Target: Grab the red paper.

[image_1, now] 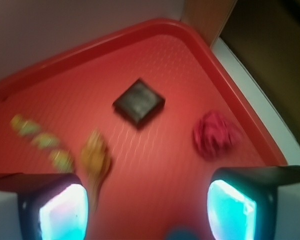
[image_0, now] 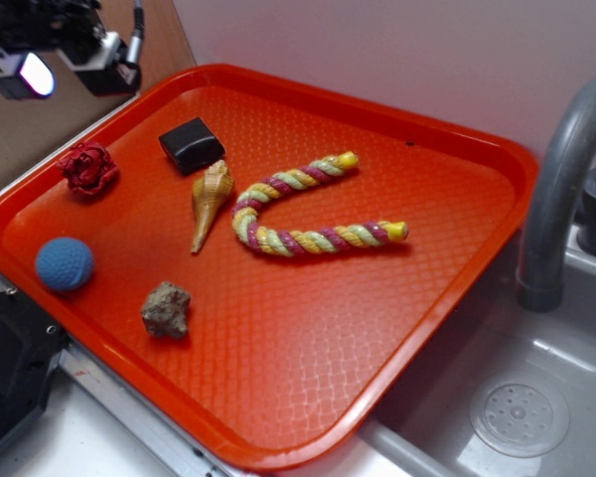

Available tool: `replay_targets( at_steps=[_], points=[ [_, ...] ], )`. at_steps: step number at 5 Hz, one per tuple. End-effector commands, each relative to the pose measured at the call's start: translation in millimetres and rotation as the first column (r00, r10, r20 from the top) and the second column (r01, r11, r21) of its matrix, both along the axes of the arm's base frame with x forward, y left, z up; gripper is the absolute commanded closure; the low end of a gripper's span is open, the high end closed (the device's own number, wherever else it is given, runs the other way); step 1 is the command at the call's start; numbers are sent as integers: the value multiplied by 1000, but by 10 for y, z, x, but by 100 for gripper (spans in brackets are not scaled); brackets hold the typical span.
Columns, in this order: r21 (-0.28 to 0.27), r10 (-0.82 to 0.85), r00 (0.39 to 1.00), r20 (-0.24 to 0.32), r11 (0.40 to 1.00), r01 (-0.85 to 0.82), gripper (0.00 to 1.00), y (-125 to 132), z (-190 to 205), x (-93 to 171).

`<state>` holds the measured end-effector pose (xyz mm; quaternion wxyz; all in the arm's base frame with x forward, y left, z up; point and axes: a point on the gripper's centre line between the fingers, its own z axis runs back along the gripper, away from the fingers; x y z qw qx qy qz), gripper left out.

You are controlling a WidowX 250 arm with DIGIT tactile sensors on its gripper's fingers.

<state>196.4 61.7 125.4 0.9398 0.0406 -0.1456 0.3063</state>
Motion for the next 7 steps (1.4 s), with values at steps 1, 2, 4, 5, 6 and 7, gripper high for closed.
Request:
replay_targets(
  at_steps=[1,2,4,5,6,7],
  points=[
    [138,76,997,0,988,-75,0,499,-175,56],
    [204,107,994,-35,974,-97,0,556,-292,-24],
    [261,125,990,-71,960,-103,0,693,-617,-97],
    [185,51,993,-109,982,-31,0,762,-972,-15],
    [141,29,993,-118,990,-12,0,770,-1052,23],
    [156,41,992,-117,988,-23,100,804,-1048,36]
  ],
)
